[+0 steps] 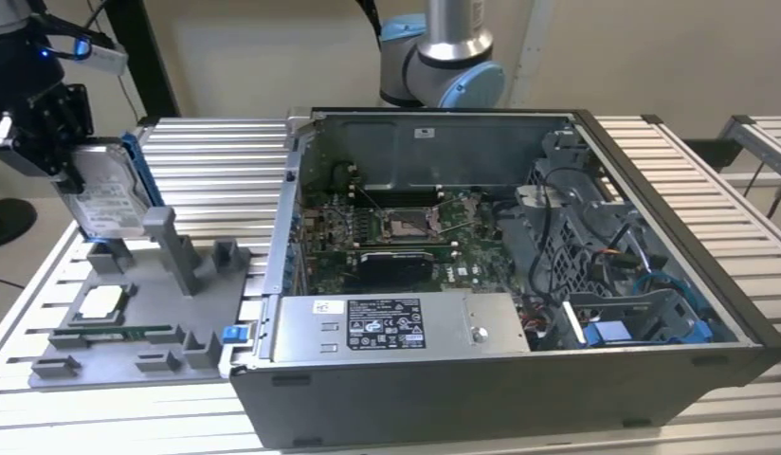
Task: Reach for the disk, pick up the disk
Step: 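Pick up the disk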
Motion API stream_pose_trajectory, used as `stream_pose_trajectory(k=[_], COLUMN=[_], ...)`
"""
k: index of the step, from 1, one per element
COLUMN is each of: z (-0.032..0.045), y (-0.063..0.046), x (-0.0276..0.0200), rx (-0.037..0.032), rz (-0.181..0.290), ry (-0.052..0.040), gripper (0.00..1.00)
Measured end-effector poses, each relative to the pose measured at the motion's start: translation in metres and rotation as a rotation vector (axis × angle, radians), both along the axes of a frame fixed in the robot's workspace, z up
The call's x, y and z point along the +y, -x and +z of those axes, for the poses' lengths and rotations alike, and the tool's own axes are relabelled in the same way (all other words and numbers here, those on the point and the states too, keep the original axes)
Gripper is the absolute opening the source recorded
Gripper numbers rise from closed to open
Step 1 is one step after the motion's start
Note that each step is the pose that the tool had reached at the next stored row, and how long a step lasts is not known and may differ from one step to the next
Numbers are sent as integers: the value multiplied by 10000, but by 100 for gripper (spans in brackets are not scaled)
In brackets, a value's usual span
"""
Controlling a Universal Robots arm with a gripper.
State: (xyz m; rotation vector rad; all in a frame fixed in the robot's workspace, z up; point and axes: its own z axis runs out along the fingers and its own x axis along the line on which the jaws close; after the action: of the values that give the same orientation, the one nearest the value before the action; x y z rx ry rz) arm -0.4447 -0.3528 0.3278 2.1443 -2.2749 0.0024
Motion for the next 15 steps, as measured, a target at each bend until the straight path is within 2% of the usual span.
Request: stream_pose_trajectory(k=[15], z=[264], y=[0], x=[0], rx=[0], rz=[0], ry=[0], gripper=[0])
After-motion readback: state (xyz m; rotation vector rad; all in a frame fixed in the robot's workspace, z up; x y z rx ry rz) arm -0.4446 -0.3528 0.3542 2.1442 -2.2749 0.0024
